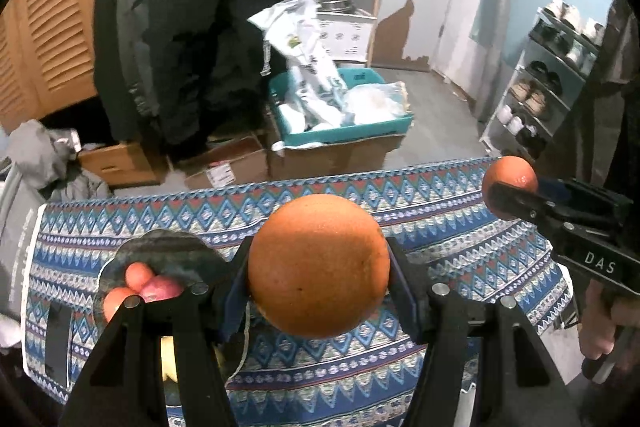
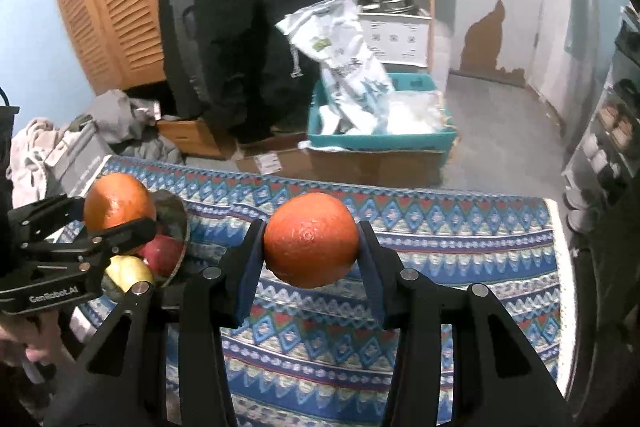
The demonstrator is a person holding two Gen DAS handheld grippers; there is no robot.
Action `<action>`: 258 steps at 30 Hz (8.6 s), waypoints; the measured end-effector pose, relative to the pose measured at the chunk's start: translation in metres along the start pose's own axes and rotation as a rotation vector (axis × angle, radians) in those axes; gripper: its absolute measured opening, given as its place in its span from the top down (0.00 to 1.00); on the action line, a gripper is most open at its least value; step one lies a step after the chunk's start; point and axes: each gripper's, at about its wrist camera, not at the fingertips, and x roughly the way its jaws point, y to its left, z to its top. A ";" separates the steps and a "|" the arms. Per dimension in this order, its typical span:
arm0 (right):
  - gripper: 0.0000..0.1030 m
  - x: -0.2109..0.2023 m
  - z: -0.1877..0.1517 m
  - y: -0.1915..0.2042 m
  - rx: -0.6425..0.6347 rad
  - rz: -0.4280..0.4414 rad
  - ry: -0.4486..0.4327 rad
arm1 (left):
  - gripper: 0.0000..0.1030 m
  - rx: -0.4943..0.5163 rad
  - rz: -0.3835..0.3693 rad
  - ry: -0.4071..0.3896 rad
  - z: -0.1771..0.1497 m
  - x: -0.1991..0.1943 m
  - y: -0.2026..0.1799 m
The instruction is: Organize fruits
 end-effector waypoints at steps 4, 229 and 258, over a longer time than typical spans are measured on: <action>0.57 0.019 0.005 0.017 -0.007 0.033 0.018 | 0.39 -0.017 0.031 -0.002 -0.005 0.002 0.021; 0.18 -0.146 0.029 0.029 -0.112 -0.222 -0.341 | 0.00 -0.054 0.166 -0.338 0.035 -0.165 0.008; 0.17 -0.146 0.027 0.028 -0.115 -0.221 -0.338 | 0.00 -0.065 0.229 -0.293 0.034 -0.158 0.010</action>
